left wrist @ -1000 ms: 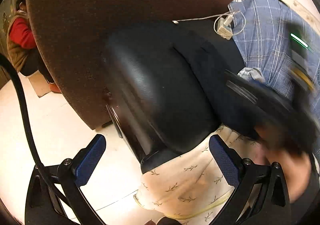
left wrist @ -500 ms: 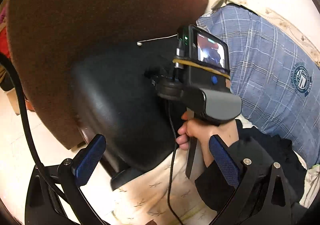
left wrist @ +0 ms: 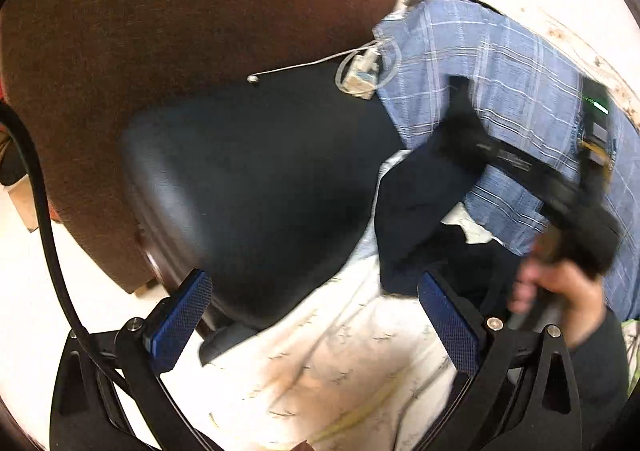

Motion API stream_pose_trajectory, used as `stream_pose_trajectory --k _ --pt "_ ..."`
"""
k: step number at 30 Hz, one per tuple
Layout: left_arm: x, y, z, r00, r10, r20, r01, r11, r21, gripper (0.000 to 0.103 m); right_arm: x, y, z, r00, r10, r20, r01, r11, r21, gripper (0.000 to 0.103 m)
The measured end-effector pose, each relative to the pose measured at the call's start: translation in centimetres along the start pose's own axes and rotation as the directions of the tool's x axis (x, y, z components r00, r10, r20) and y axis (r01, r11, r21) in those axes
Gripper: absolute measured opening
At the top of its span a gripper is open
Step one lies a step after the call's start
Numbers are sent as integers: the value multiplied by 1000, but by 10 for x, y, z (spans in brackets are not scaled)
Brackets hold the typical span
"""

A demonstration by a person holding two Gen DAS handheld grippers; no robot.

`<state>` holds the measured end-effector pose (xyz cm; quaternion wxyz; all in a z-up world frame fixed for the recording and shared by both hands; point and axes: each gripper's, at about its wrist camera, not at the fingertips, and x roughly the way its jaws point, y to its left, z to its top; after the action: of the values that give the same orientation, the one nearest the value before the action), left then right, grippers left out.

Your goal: Fold large clothes

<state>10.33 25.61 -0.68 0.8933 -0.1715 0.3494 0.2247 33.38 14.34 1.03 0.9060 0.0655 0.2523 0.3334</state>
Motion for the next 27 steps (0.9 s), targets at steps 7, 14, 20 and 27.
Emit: stream_pose_trajectory --k 7,14,20,27 --pt "0 -76 -18 995 -93 -39 96 991 95 103 -120 -105 -20 985 -166 48 158 978 140 15" --pt "9 -168 -50 979 -174 -106 194 957 215 103 -220 -187 -53 939 -341 45 322 917 235 15" --pt "26 -240 -92 963 -206 -172 251 917 311 103 -295 -250 -94 893 -451 14 418 838 350 15" --pt "49 -275 -118 965 -174 -198 238 898 370 103 -333 -321 -175 858 -502 -103 464 674 575 16"
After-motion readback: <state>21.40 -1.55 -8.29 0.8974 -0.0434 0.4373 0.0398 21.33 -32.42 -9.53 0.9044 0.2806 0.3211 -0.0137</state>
